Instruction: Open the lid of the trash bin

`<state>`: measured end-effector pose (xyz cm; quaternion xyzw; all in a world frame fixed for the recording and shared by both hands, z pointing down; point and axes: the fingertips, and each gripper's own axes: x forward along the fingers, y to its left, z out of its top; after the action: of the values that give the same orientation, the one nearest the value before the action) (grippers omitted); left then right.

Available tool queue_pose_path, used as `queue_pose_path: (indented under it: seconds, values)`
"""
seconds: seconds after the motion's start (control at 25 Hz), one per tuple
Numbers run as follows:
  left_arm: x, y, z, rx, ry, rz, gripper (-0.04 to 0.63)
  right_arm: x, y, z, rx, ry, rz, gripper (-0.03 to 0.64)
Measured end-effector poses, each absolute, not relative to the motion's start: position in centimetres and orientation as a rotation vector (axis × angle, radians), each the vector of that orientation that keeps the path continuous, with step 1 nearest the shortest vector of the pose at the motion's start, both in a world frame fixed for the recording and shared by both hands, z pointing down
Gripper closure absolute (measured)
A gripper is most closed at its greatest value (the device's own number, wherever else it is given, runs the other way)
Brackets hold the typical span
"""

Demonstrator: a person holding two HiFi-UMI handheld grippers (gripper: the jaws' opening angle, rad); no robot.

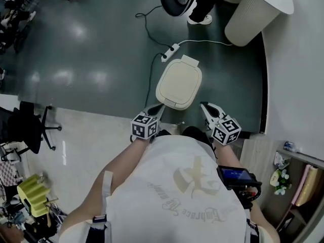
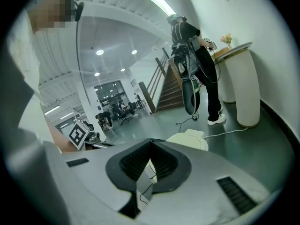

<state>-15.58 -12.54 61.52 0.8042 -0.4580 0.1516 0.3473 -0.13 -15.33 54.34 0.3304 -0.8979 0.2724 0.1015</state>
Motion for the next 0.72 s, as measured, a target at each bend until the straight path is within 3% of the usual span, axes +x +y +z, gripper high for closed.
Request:
queue_pose_path:
  seconds: [0.72]
  values:
    - [-13.9, -13.1, 68.1, 2.011, -1.127, 0.509, 0.583, -2.5, -16.8, 59.3, 0.839, -2.619, 0.88, 0.612]
